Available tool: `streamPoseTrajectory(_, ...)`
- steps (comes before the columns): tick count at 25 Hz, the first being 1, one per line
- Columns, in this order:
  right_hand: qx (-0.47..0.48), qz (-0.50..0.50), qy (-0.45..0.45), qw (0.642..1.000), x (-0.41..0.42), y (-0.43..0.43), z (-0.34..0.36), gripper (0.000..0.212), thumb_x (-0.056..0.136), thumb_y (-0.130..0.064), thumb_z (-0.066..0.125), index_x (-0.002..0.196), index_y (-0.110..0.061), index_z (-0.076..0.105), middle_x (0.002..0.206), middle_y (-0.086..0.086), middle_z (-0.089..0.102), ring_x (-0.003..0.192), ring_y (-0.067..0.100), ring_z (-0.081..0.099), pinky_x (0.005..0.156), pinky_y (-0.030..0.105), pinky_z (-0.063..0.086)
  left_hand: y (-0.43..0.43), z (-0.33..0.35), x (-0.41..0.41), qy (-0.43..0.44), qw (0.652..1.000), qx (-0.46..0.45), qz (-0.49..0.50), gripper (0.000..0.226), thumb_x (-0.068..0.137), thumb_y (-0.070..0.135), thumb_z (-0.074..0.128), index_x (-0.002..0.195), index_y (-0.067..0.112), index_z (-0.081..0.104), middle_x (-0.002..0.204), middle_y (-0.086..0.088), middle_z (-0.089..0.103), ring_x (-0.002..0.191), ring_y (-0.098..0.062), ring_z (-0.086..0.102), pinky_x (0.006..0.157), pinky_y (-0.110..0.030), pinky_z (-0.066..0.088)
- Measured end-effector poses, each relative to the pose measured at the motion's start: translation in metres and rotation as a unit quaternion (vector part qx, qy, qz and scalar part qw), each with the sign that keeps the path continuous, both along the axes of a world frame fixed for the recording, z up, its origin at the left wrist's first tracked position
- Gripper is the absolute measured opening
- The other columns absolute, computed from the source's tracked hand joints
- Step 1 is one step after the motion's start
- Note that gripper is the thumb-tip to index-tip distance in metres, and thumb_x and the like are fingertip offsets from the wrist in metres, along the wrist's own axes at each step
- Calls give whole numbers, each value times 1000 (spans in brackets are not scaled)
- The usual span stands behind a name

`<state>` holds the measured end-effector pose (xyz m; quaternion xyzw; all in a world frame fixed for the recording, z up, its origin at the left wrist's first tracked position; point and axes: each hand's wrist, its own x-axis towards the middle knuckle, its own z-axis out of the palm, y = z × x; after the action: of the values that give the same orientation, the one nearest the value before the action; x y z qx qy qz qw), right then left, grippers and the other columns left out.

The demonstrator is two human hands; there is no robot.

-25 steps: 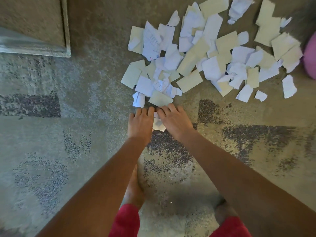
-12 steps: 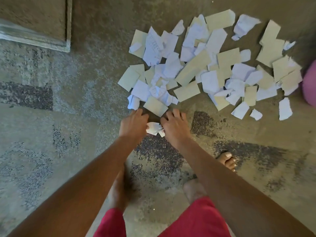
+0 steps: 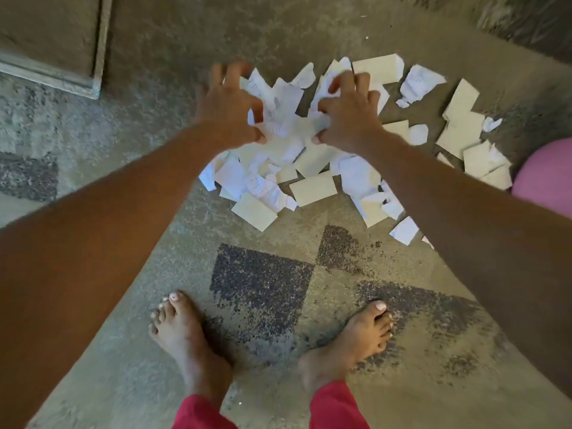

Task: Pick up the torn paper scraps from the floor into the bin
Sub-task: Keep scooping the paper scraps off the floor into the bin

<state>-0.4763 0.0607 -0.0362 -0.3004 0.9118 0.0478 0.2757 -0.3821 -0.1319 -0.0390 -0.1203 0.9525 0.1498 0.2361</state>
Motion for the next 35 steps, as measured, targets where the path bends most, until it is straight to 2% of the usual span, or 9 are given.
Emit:
streamPoseTrajectory(3,67,91,5,994,-28,-16,-10,95,61,-41,85,135,-7,36,143,21,25,137,41,20,103,62,28,-5,-24,-31,-49,996,-25,-69,55,60,44,86,99,13,67,157,-7,14,140,-43,14,106,-64,28)
streamPoseTrajectory(5,89,87,-29,992,-42,-20,-13,120,53,-39,89,145,-13,17,152,22,11,143,44,6,103,72,23,-4,-37,-41,-54,988,-70,-127,94,54,51,87,122,2,45,151,-16,20,134,-50,22,102,-65,32)
streamPoseTrajectory(7,96,69,-61,991,-47,-19,-17,135,44,-43,92,148,-25,7,157,18,-2,144,44,-6,104,73,24,-1,-43,-39,-17,984,-86,-152,110,48,54,88,126,5,27,140,-25,29,125,-53,30,97,-65,36)
streamPoseTrajectory(9,94,66,-83,990,-43,-16,-23,141,39,-52,90,147,-33,3,158,16,-9,143,46,-12,105,69,27,0,-41,-33,0,987,-73,-142,113,48,52,89,128,8,22,138,-28,29,125,-51,30,97,-64,36)
streamPoseTrajectory(14,80,56,-111,989,-5,-2,-20,134,33,-59,87,141,-37,11,153,12,-2,140,42,-5,99,72,32,20,-21,-6,-84,992,-40,-82,124,55,52,86,147,13,13,148,-24,16,136,-43,18,104,-59,29)
streamPoseTrajectory(18,87,60,-88,991,41,11,-13,123,43,-46,90,141,-32,16,151,13,6,141,39,4,92,73,35,42,-17,21,-84,993,-45,-64,109,56,49,86,139,15,24,140,-19,26,129,-38,28,98,-50,37)
streamPoseTrajectory(26,76,84,-13,993,85,31,-18,91,61,-30,83,134,-24,29,141,14,26,130,36,26,84,56,47,81,-16,57,-56,991,-82,-90,50,78,24,71,124,24,50,135,-14,39,127,-36,34,94,-55,39)
streamPoseTrajectory(29,61,49,-33,996,91,44,-13,74,70,-24,77,132,-21,36,141,15,28,132,36,25,87,57,45,81,-13,58,-70,991,-77,-86,40,82,19,68,121,25,58,129,-10,51,128,-33,39,99,-59,36)
streamPoseTrajectory(35,-9,-25,-67,997,98,68,15,61,73,-7,70,129,-19,46,138,14,35,130,35,28,84,54,48,78,8,70,-45,998,-19,-25,29,84,9,65,108,25,64,109,-6,62,111,-30,52,93,-48,39)
